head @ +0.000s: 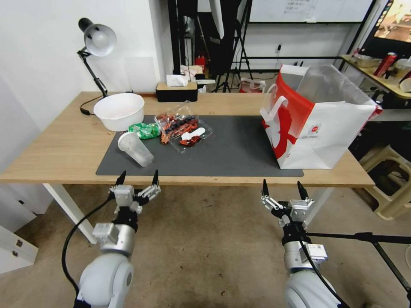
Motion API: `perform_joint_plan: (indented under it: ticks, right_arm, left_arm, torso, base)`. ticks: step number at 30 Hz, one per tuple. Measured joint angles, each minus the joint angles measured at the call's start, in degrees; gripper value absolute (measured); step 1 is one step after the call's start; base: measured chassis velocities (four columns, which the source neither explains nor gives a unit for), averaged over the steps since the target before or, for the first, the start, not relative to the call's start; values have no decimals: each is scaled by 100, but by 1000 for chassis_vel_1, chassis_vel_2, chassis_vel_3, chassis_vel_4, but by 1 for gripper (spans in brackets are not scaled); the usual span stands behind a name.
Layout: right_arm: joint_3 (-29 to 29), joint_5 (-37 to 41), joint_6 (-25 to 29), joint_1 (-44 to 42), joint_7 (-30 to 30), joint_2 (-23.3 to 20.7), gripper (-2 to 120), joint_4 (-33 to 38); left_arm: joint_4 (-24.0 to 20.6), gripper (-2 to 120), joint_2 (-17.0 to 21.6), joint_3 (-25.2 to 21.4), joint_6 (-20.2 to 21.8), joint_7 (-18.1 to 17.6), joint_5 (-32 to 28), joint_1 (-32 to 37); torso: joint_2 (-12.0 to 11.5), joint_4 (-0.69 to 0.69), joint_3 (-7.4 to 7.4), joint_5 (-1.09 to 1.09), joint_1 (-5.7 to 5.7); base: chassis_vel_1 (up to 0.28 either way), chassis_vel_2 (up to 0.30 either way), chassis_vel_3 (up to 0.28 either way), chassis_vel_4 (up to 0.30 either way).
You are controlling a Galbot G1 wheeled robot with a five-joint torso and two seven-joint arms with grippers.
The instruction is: Pick up the trash from the table and place it into the takeout bag.
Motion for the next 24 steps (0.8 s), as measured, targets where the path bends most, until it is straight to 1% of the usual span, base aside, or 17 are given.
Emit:
perform_joint_plan:
  ticks: [2,3,6,8,9,10,11,14,15,18,19,21,24]
  right_arm:
    - [-9,-33,-1,-15,5,20,100,8]
    - [-9,-33,-1,-15,5,20,100,8]
    - [-28,-84,-2,-25,13,57,100,9]
    - [-32,-90,-2,-25,15,61,100,10]
    - [-39,-108,-4,-25,18,75,100,10]
    - [-41,-122,-7,-22,20,85,100,16]
    - [-41,-122,-7,-22,20,85,100,16]
    - [-48,-161,-15,-17,29,115,100,21]
    - [-48,-161,-15,-17,29,115,100,21]
    - [-60,-198,-17,-21,36,154,100,21]
    - [-60,-198,-17,-21,36,154,100,21]
    - [-66,-215,-17,-23,38,180,100,17]
    - [-67,-230,-17,-19,39,202,100,-1]
  left_arm:
    - [-26,100,71,120,333,-435,-378,-231]
    - [-26,100,71,120,333,-435,-378,-231]
    - [-19,100,129,270,704,-1032,-857,-528]
    - [-6,100,137,289,753,-1103,-918,-577]
    - [72,100,156,348,902,-1332,-1095,-732]
    - [138,100,166,380,986,-1472,-1184,-857]
    - [138,100,166,380,986,-1472,-1184,-857]
    - [311,100,181,483,1200,-1838,-1416,-1192]
    - [311,100,181,483,1200,-1838,-1416,-1192]
    - [530,100,178,569,1340,-2162,-1536,-1531]
    - [530,100,178,569,1340,-2162,-1536,-1531]
    - [667,99,178,613,1423,-2343,-1560,-1734]
    - [781,98,178,646,1464,-2448,-1557,-1882]
  torso:
    - [0,0,0,-1,0]
    - [0,0,0,-1,0]
    - [0,1,0,0,0]
    - [0,1,0,0,0]
    - [0,1,0,-1,1]
    - [0,1,0,-1,0]
    - [0,1,0,-1,0]
    - [0,1,0,-1,0]
    - [0,1,0,-1,0]
    - [0,0,0,-1,0]
    - [0,0,0,-1,0]
    - [0,0,0,-1,1]
    - [0,0,0,-1,0]
  base:
    - [0,0,0,0]
    - [0,0,0,0]
    - [0,0,0,0]
    - [0,0,0,0]
    - [0,0,0,0]
    - [0,0,0,0]
    - [0,0,0,0]
    - [0,0,0,0]
    - [0,0,0,0]
    - [0,0,0,0]
    - [0,0,0,0]
    - [0,0,0,0]
    - [0,0,0,0]
